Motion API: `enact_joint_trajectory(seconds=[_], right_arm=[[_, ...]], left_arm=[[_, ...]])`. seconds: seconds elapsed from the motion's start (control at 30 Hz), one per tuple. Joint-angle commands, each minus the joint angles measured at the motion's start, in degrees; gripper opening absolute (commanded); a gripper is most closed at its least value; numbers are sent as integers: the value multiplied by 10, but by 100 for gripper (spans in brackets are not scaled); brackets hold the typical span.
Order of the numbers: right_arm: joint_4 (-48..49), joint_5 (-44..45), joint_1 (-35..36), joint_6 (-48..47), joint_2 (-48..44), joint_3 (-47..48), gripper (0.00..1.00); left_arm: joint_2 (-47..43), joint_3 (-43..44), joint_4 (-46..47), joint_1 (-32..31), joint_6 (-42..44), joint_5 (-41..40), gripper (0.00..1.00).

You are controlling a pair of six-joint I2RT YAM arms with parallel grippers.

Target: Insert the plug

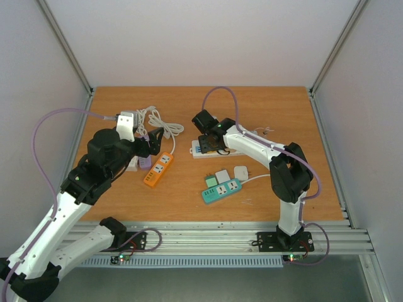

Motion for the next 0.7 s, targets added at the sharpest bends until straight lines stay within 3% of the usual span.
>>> enact_joint_trajectory(seconds=[0.0,0.67], right_arm=[[-6,-11,-3,17,8,19,49],[-29,-33,-7,23,31,24,51]], left_arm=[[-3,-5,23,1,-4,-4,99],[0,-10,26,1,-4,0,99]])
